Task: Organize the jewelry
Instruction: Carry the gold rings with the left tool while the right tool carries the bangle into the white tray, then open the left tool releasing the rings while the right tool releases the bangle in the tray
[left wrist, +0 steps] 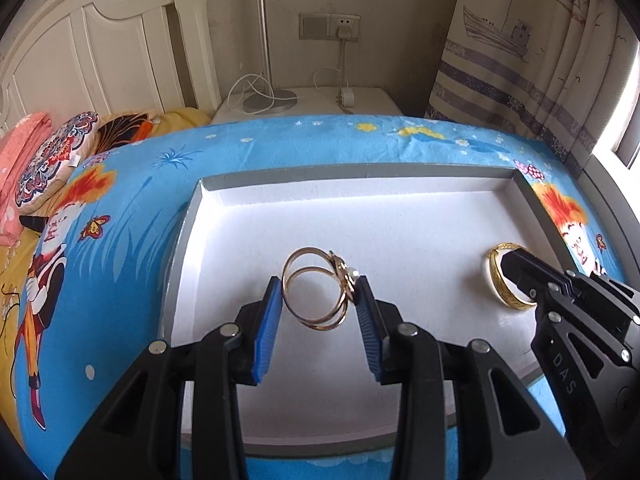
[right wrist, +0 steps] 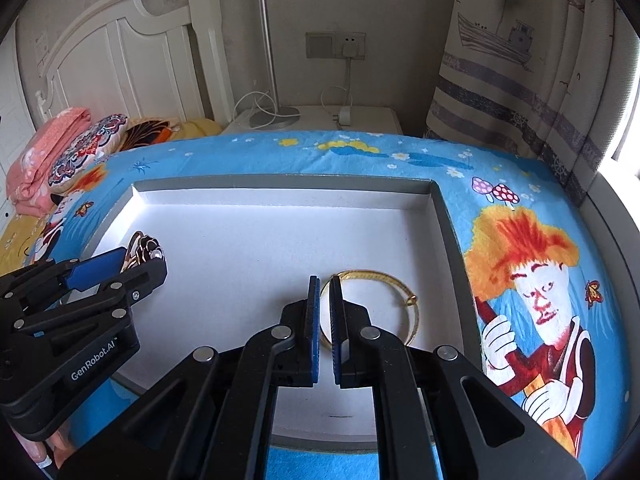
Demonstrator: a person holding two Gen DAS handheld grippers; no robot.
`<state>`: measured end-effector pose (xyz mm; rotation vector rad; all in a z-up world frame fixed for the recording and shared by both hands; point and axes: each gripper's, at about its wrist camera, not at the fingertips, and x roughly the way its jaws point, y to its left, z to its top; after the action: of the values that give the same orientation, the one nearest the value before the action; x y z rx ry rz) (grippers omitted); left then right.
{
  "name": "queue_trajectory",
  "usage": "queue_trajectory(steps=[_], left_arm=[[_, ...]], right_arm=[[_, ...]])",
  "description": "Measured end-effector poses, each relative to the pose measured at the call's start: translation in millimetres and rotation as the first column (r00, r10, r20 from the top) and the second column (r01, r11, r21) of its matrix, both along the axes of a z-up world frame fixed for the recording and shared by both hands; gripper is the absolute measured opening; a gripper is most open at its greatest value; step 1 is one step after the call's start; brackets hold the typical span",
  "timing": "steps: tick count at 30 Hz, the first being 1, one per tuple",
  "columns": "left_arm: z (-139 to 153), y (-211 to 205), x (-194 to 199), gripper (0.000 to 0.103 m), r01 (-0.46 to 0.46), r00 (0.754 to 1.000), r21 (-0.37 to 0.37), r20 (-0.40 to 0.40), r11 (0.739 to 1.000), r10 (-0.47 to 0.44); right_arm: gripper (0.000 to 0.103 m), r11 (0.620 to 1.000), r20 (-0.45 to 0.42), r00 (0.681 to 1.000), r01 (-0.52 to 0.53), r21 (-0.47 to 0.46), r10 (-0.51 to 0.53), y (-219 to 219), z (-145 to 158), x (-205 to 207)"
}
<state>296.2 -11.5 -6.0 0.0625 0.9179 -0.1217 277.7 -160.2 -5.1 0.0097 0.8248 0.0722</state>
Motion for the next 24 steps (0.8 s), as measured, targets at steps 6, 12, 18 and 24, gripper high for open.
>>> queue_trajectory(steps=[6, 12, 18, 24], left_arm=[[-5.4, -1.5, 1.0, 0.037, 0.006, 1.0, 0.005, -0.015, 1.0, -0.006], [-0.8, -2.3, -1.3, 0.051, 0.012, 1.0, 0.01, -0.006, 1.0, -0.012], [11.2, -0.9, -7.2, 0.056, 0.012, 1.0, 0.013, 0.018, 1.0, -0.012], [25.9, 6.1, -27.8, 0.056, 0.009, 0.999, -0.014, 0.05, 1.0, -0.008]], right_arm=[[0.007, 1.0, -0.022, 1.0, 0.014, -0.015, -0.014, -2.2, -7.3, 3.3], [0.019, 0.999, -0.032, 0.999, 0.031, -0.019, -0.032, -5.4, -8.7, 2.9], [0.047, 0.999, 0.008, 0.999, 0.036, -0.026, -0.036, -6.9, 1.5, -6.8], [0.056, 0.999, 0.042, 0.999, 0.032, -0.024, -0.031, -8.4, 16.4, -22.8]])
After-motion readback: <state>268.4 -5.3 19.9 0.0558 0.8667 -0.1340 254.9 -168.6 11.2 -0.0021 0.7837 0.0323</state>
